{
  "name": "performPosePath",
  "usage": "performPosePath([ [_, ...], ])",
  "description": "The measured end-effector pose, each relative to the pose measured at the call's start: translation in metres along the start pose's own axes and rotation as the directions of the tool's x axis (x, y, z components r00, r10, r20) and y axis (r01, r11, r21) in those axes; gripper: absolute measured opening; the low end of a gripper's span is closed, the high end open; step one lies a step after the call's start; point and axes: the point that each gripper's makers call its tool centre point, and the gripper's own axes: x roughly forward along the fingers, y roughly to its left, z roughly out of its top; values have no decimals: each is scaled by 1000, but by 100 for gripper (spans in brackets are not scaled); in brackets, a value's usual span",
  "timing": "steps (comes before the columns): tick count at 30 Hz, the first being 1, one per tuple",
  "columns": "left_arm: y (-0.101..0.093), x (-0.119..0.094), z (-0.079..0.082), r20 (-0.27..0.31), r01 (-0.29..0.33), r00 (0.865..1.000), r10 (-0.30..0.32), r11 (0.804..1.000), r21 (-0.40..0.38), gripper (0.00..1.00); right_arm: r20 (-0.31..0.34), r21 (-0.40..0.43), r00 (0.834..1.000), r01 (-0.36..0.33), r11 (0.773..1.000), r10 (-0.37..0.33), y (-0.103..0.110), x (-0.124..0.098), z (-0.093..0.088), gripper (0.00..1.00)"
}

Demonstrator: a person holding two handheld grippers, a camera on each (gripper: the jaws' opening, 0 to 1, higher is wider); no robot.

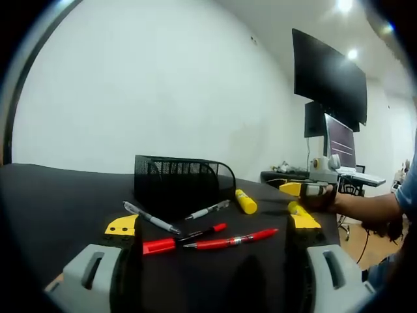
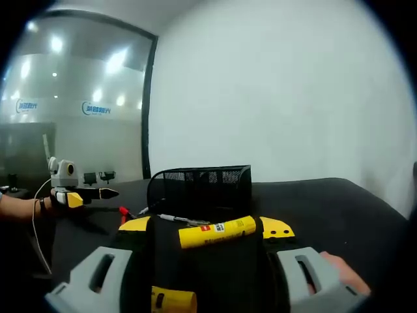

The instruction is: Pick up pens and glue sticks and place them into the holder.

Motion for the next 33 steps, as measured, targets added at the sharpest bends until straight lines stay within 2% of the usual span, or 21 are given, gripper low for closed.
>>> performPosePath([
  [3,4,0,1,3,-36,999,36,999,11,83,1,13,1000,8,1000,-8,-2,0,2,59],
  [5,-1,2,0,-19,-16,1000,16,1000,8,84,-25,12,1000,11,1000,-11,-1,3,1,59],
  [9,-3,1,6,-24,16,1000,-16,1000,-16,92,-43,10,999,-33,999,34,12,5,14,58],
  [10,0,-2,5,-43,16,999,-17,1000,-11,94,-47,15,998,-49,999,49,16,6,17,58],
  [14,13,-15,5,-52,10,999,-10,1000,10,96,-68,9,992,-104,995,105,30,9,28,56],
  [18,27,-28,3,-52,16,999,-17,1000,-7,96,-107,-50,981,-167,985,161,40,16,35,54],
  [20,31,-31,1,-53,18,998,-18,1000,-5,96,-132,-67,974,-196,978,186,44,21,37,52],
  [23,24,-32,-1,-40,62,997,-64,997,-37,96,-169,-104,963,-231,967,212,50,28,36,49],
  [24,25,-32,-4,-61,61,996,-63,998,-29,96,-181,-111,960,-237,965,215,52,31,36,46],
  [27,24,-32,-7,-67,58,996,-59,998,-19,95,-227,-113,945,-266,957,236,59,35,30,40],
  [30,24,-34,-6,-59,60,996,-61,998,-15,95,-286,-143,925,-300,943,250,70,40,18,31],
  [33,24,-35,-3,-43,61,997,-61,998,-18,93,-376,-165,895,-321,933,241,77,47,2,21],
])
